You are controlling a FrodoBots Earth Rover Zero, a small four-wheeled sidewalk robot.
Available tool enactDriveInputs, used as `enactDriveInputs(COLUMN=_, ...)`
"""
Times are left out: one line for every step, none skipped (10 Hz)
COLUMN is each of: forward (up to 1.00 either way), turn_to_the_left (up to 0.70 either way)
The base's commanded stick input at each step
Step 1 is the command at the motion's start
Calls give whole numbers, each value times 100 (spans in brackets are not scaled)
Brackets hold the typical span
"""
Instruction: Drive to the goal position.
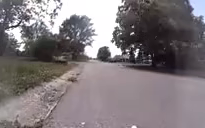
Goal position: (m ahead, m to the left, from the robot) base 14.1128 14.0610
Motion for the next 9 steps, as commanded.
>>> enactDriveInputs(forward=85, turn_to_the_left=2)
enactDriveInputs(forward=85, turn_to_the_left=2)
enactDriveInputs(forward=85, turn_to_the_left=2)
enactDriveInputs(forward=85, turn_to_the_left=2)
enactDriveInputs(forward=85, turn_to_the_left=2)
enactDriveInputs(forward=85, turn_to_the_left=2)
enactDriveInputs(forward=85, turn_to_the_left=2)
enactDriveInputs(forward=85, turn_to_the_left=2)
enactDriveInputs(forward=85, turn_to_the_left=2)
